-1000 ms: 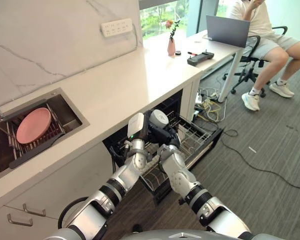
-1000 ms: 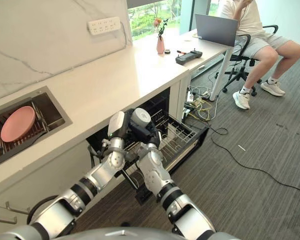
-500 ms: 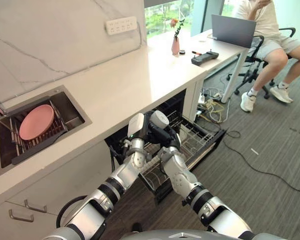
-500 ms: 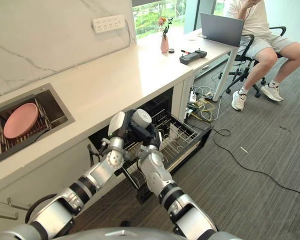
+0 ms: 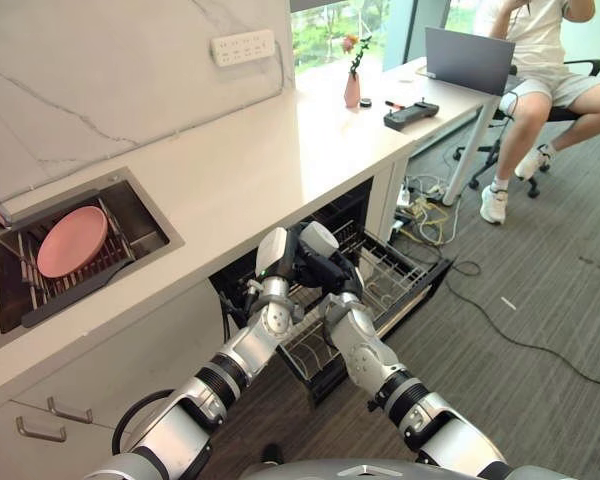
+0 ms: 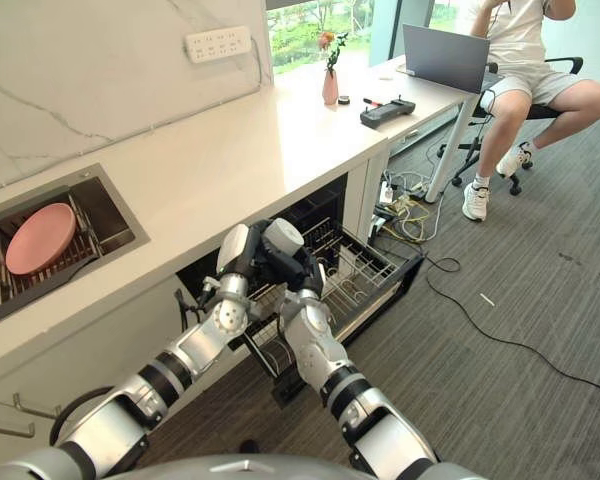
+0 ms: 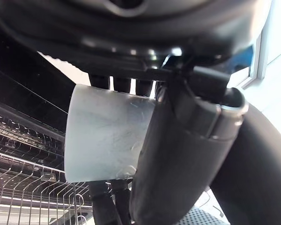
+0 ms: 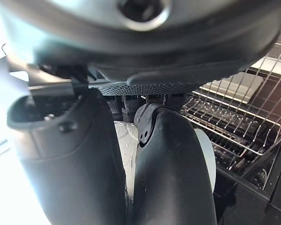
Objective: Place the dishes in the dishwasher.
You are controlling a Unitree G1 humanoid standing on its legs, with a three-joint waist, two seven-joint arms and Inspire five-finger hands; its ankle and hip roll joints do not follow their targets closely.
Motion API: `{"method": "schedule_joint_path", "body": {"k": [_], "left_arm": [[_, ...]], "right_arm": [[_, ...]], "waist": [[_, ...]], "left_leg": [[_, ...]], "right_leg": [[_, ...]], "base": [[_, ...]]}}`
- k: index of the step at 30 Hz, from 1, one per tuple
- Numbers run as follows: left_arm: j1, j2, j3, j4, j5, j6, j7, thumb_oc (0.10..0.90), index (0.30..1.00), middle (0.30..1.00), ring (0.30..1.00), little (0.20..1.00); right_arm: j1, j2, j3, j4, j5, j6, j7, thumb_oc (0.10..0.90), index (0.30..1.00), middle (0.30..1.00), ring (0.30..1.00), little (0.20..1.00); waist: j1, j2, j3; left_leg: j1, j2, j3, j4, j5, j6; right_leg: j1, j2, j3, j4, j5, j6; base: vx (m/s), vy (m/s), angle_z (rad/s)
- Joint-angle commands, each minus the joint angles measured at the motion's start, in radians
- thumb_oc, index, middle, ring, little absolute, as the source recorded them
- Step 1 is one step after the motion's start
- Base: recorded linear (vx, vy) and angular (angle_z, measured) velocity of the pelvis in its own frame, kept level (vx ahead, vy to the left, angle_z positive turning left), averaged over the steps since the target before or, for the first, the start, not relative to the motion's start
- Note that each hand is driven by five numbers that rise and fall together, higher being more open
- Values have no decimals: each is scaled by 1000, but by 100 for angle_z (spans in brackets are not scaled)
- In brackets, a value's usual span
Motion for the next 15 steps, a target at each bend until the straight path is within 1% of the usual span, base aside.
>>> {"method": "schedule_joint_path", "body": {"k": [1,3,6,7,8,9,10,12,15], "left_arm": [[-180,-101,-151,-61,-15,-191,-23,800,900,900,900,900],[-178,-94,-157,-53,-10,-179,-44,800,900,900,900,900],[-189,-50,-183,-56,108,-142,-117,800,900,900,900,900],[-181,-22,-171,-90,137,-137,-127,800,900,900,900,900],[-167,5,-151,-110,158,-128,-141,800,900,900,900,900],[-133,70,-85,-167,190,-124,-147,800,900,900,900,900],[-129,75,-82,-175,191,-122,-151,800,900,900,900,900],[-81,143,3,-244,214,-129,-168,800,900,900,900,900],[-44,170,49,-273,221,-129,-201,800,900,900,900,900]], "right_arm": [[-269,86,-131,-44,-10,-133,-5,400,300,300,300,300],[-273,77,-143,-67,-37,-140,-35,400,300,300,300,300],[-260,50,-166,-129,-115,-114,-70,400,300,300,300,300],[-244,41,-168,-159,-146,-107,-81,400,300,300,300,300],[-233,28,-175,-189,-173,-99,-91,400,300,300,300,300],[-215,-9,-205,-244,-238,-84,-117,400,300,300,300,300],[-213,-7,-203,-249,-242,-81,-120,400,300,300,300,300],[-198,-46,-252,-285,-296,-50,-124,400,300,300,300,300],[-172,-69,-272,-318,-251,-40,-98,400,300,300,300,300]], "waist": [[34,-26,-14],[32,-23,-16],[28,-14,-17],[30,-12,-17],[31,-9,-18],[40,-5,-19],[38,-6,-19],[50,-5,-21],[54,-8,-23]], "left_leg": [[29,-35,13,13,-108,-5],[30,-34,13,12,-109,-5],[31,-32,14,12,-110,-6],[31,-31,14,12,-110,-6],[32,-30,13,12,-109,-7],[34,-27,10,12,-107,-10],[34,-27,10,12,-107,-10],[37,-26,2,13,-107,-12],[41,-26,0,13,-109,-13]], "right_leg": [[35,-11,-19,16,-123,43],[35,-11,-19,16,-124,43],[34,-11,-20,16,-126,44],[34,-11,-21,17,-127,44],[35,-11,-23,16,-130,43],[36,-10,-28,16,-135,43],[37,-10,-28,16,-135,43],[41,-8,-33,16,-140,41],[47,-7,-34,16,-140,41]], "base": [[0,0,0],[0,0,0],[0,0,0],[0,0,0],[0,0,0],[0,0,0],[0,0,0],[-3,-6,2],[-2,0,9]]}}
